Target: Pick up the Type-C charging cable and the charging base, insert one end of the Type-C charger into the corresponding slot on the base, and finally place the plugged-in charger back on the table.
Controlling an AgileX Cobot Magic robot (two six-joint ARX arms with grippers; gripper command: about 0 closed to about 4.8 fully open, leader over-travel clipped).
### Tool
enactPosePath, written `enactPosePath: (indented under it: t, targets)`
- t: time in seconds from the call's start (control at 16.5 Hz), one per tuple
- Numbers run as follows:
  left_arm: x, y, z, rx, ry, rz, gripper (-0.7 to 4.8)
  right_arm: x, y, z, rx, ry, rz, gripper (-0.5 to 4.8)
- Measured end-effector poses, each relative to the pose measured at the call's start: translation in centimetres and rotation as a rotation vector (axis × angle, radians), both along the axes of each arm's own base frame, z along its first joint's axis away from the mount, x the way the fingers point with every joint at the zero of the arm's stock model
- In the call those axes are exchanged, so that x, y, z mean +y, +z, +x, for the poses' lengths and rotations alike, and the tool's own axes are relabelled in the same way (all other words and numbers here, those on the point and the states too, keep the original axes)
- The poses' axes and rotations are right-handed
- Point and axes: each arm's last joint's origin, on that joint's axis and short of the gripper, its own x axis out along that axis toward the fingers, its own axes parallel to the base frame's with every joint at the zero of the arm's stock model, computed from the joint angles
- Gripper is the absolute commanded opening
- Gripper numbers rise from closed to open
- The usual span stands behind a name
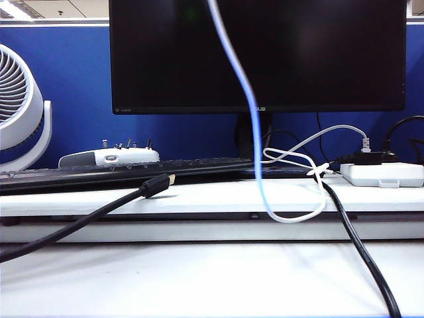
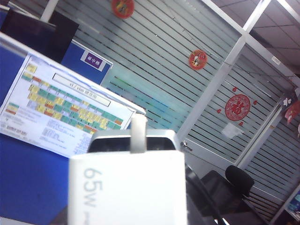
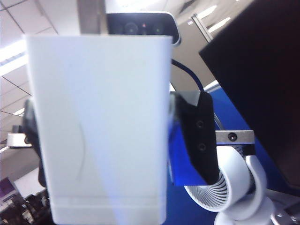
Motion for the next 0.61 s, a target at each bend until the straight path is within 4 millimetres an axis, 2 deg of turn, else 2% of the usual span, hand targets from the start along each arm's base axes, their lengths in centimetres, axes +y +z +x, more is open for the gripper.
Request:
enactPosePath:
  t: [0.24,0.36,0.48,0.61]
  targets:
    - [0.01,0.1,-0.06,-0.002,0.002,-0.003,-0.06,-0.02,0.06,-0.06,-0.028,-0.009,-0.003,-0.01]
    - [0.01,0.06,-0.06,-0.01,0.005,-0.001,-0.06,-0.04,0.0,-0.02,0.045,0.024,0.043,-0.01]
    - [-0.01,0.05,-0.09,-0.017,0.006,-0.001,-0.06,-0.25,-0.01,-0.04,-0.026,-0.011,0.007,-0.01]
    - [-0.02,0.06,-0.1,-0.018,0.006,-0.001,-0.06,-0.26,-0.02,-0.03,-0.001,-0.001,0.025,-0.01]
